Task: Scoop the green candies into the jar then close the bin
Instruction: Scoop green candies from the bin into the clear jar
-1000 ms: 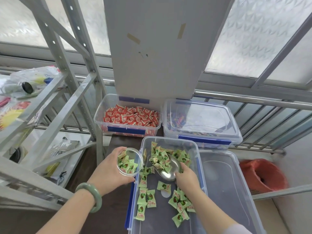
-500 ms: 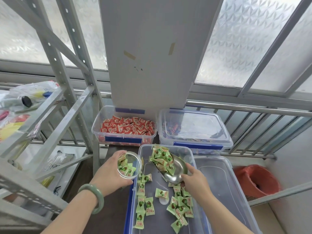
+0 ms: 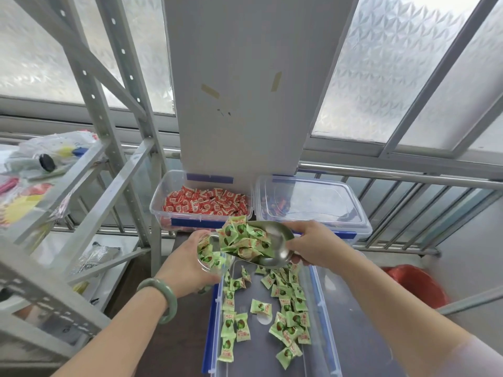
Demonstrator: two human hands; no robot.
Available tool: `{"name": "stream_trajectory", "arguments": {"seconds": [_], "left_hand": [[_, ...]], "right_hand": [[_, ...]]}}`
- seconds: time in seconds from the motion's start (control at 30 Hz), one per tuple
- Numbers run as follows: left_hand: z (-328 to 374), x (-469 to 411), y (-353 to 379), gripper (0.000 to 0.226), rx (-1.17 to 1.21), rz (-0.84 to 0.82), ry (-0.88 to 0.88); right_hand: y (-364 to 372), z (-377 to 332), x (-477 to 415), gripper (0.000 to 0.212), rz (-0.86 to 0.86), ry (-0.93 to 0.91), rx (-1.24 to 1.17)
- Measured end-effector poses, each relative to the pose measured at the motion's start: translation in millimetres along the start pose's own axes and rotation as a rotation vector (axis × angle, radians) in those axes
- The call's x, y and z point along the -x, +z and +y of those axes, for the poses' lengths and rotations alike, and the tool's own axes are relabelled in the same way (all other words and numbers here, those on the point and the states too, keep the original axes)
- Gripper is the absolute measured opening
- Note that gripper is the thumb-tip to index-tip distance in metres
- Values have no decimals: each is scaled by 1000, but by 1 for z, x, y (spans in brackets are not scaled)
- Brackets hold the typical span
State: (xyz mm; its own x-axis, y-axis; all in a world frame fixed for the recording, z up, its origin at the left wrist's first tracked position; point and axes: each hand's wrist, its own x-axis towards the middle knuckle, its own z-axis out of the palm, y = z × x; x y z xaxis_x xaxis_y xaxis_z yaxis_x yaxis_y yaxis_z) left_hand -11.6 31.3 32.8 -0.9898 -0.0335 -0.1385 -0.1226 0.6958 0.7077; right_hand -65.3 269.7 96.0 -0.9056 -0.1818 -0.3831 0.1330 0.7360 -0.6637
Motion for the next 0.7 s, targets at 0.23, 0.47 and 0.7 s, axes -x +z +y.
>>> {"name": "stream_trajectory", "arguments": {"seconds": [0.23, 0.47, 0.7], "left_hand": [[-6, -1, 0, 84, 14, 8, -21], [-4, -9, 5, 72, -137, 6, 41], [-8, -9, 5, 71, -195, -16, 50]], "right_hand": [[0, -51, -4, 42, -97, -119, 491], [15, -93, -20, 25, -113, -210, 873], [23, -112, -19, 7, -105, -316, 1003]]}}
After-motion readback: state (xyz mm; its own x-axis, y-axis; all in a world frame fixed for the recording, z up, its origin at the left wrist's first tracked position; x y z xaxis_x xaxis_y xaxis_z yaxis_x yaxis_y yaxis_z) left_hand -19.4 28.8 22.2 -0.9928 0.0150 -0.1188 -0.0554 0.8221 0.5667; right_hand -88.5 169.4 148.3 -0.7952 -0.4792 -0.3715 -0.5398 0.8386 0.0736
